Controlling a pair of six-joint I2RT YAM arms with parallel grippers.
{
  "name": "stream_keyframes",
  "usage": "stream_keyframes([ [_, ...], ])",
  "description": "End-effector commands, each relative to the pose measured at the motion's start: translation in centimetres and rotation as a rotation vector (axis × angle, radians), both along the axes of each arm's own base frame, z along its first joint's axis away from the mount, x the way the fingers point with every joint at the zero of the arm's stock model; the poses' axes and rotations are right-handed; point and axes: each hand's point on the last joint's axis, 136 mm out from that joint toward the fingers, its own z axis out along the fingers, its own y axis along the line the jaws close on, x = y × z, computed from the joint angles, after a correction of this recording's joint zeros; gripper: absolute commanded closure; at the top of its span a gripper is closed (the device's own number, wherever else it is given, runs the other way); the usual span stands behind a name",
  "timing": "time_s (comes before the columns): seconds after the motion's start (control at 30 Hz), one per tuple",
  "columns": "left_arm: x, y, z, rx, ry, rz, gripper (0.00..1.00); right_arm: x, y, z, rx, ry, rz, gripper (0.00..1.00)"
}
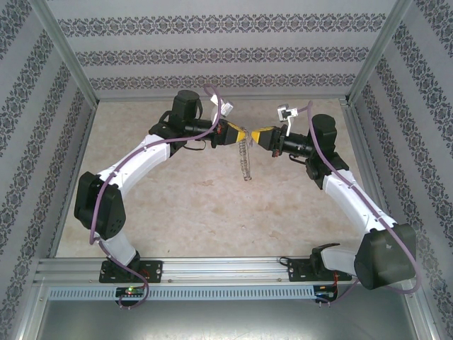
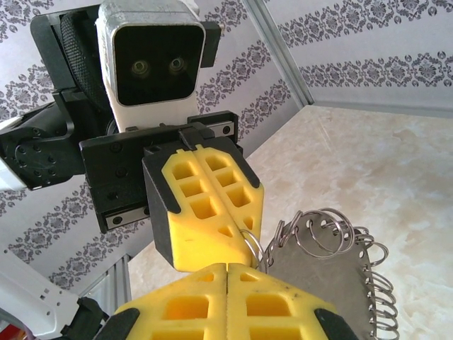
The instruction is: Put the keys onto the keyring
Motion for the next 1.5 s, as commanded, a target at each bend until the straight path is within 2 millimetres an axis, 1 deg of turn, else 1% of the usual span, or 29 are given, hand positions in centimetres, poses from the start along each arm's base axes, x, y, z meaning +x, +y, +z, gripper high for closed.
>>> stream_keyframes([
  [0.0, -0.8, -0.4, 1.2, -0.039, -0.029, -0.034, 1.0, -0.1, 0.6, 2.3, 0.004, -0.076, 0.012, 1.0],
  [0.27, -1.1, -0.3, 1.2, -0.041, -0.031, -0.04, 1.0, 0.3, 1.5, 2.4, -0.005, -0.077, 0.021, 1.0],
  [0.47, -1.1, -0.3, 1.3, -0.04, -0.037, -0.038, 1.0, 0.6, 2.0, 1.3, -0.046, -0.064, 0.016, 1.0],
  [0.73, -1.3, -0.2, 1.4, -0.038, -0.038, -0.043, 1.0, 1.2, 1.7, 0.2, -0.08, -0.051, -0.02, 1.0],
  [1.1, -1.5, -0.3, 1.7, -0.042, -0.046, -0.051, 1.0, 1.5, 2.0, 0.3, -0.084, -0.05, -0.02, 1.0],
  [1.23, -1.6, -0.3, 1.7, -0.04, -0.047, -0.053, 1.0, 1.7, 2.1, 0.0, -0.103, -0.044, -0.03, 1.0],
  [1.47, -1.8, -0.3, 2.2, -0.045, -0.058, -0.054, 1.0, 2.5, 1.5, -0.9, -0.15, -0.02, -0.091, 1.0],
])
